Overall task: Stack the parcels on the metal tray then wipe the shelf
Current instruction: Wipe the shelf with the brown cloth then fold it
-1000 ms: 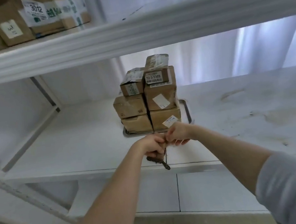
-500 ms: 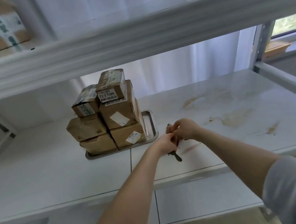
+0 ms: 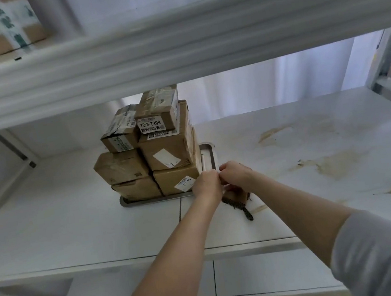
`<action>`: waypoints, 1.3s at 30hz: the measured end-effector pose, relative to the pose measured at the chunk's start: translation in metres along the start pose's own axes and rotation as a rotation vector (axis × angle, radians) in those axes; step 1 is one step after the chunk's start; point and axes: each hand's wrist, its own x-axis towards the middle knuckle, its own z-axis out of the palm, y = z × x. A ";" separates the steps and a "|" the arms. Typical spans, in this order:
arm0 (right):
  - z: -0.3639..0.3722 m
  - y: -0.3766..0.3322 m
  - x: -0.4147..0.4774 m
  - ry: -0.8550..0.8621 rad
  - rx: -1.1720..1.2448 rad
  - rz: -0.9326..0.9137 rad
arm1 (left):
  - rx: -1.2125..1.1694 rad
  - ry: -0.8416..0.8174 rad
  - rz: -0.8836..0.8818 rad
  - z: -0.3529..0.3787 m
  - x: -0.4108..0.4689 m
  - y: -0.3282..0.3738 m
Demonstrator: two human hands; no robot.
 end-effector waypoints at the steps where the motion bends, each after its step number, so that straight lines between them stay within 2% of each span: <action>1: 0.000 0.000 0.002 -0.019 0.010 -0.005 | -0.002 0.007 -0.013 -0.001 -0.001 0.000; 8: 0.004 -0.012 0.006 -0.111 0.180 -0.027 | 0.010 0.066 -0.098 -0.001 0.002 -0.010; 23: 0.013 -0.024 0.015 -0.202 0.061 -0.132 | 0.072 0.073 -0.166 -0.001 0.011 -0.032; 25: 0.001 -0.020 0.017 -0.133 0.010 -0.202 | 0.155 0.131 -0.097 -0.002 0.005 -0.024; 27: -0.018 -0.013 0.023 0.003 -0.006 -0.245 | 0.123 0.210 0.059 0.000 -0.001 -0.010; 30: -0.052 0.003 0.029 0.196 0.023 -0.199 | 0.021 0.048 0.323 0.008 -0.008 0.022; 31: -0.061 0.009 0.030 0.220 0.032 -0.185 | 0.014 -0.022 0.356 0.013 -0.009 0.031; 36: -0.079 0.034 0.025 0.229 -0.003 -0.148 | 0.073 -0.116 0.240 0.038 0.017 0.032; 39: -0.074 0.043 0.022 0.196 -0.028 -0.182 | 0.017 -0.144 0.128 0.040 0.032 0.027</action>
